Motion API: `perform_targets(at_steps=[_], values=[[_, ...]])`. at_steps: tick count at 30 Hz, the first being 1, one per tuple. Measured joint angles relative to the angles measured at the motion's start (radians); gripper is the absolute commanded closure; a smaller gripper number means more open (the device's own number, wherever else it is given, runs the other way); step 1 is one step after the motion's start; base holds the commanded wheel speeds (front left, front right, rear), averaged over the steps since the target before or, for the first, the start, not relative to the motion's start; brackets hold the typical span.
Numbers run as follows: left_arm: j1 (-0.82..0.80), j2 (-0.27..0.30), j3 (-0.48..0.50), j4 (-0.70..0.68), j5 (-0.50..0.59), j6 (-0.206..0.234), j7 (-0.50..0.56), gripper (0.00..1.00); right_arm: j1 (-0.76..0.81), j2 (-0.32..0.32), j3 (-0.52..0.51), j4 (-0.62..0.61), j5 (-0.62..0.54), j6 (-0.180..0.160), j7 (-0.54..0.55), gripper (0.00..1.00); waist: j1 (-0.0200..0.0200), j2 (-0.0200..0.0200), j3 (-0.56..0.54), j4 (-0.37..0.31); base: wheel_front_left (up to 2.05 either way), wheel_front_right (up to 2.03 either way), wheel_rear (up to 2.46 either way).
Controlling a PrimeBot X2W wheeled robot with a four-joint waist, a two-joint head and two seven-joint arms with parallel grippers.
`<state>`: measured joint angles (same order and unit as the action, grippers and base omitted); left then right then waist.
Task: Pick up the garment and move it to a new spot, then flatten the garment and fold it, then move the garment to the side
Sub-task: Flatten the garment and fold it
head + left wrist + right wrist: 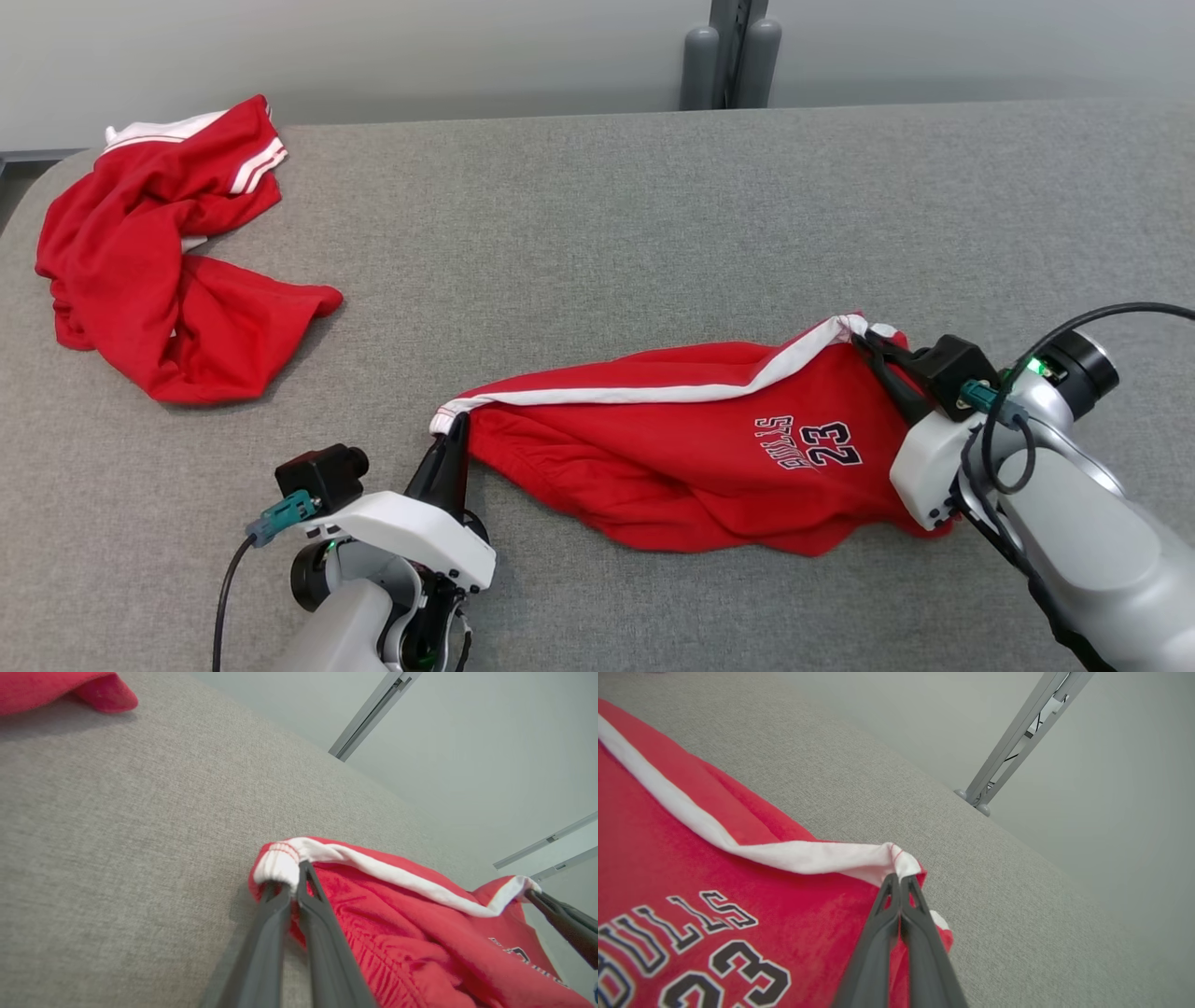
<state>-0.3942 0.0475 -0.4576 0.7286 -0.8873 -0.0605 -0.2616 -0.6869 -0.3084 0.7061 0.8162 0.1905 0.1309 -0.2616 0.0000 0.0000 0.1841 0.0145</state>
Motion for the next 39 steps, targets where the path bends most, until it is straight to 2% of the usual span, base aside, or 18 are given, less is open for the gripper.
perform_targets(at_steps=[6,10,20,21,25,26,31,39], values=[[0.000,0.000,0.011,0.003,0.014,-0.001,0.000,1.00,-0.020,0.020,0.016,0.022,0.025,0.000,0.000,1.00,0.0000,0.0000,0.010,0.001,0.00,0.00,0.00],[0.000,0.000,0.021,-0.004,0.022,-0.005,0.000,1.00,-0.022,0.018,-0.007,-0.011,0.031,0.000,0.000,1.00,0.0000,0.0000,0.011,0.002,0.00,0.00,0.00],[-0.002,0.008,0.098,-0.151,0.075,-0.040,0.000,1.00,0.069,-0.035,-0.188,-0.282,0.101,0.000,0.000,1.00,0.0000,0.0000,-0.029,-0.021,0.00,0.00,0.00],[-0.002,0.013,0.106,-0.193,0.075,-0.045,0.000,1.00,0.094,-0.051,-0.228,-0.353,0.113,0.000,0.000,1.00,0.0000,0.0000,-0.045,-0.030,0.00,0.00,0.00],[-0.002,0.032,0.108,-0.299,0.046,-0.053,0.017,1.00,0.151,-0.075,-0.304,-0.495,0.144,0.000,0.000,1.00,0.0000,0.0000,-0.080,-0.051,0.00,0.00,0.00],[-0.002,0.032,0.108,-0.299,0.046,-0.053,0.017,1.00,0.151,-0.075,-0.304,-0.495,0.144,0.000,0.000,1.00,0.0000,0.0000,-0.080,-0.051,0.00,0.00,0.00],[0.014,0.068,0.130,-0.498,0.002,-0.052,0.063,1.00,0.236,-0.097,-0.411,-0.683,0.177,0.000,0.000,1.00,0.0000,0.0000,-0.130,-0.081,0.00,0.00,0.00],[0.057,0.140,0.158,-0.856,-0.045,0.028,0.201,1.00,0.361,-0.111,-0.597,-0.962,0.235,0.000,0.009,1.00,0.0000,0.0000,-0.178,-0.129,0.00,0.00,0.00]])
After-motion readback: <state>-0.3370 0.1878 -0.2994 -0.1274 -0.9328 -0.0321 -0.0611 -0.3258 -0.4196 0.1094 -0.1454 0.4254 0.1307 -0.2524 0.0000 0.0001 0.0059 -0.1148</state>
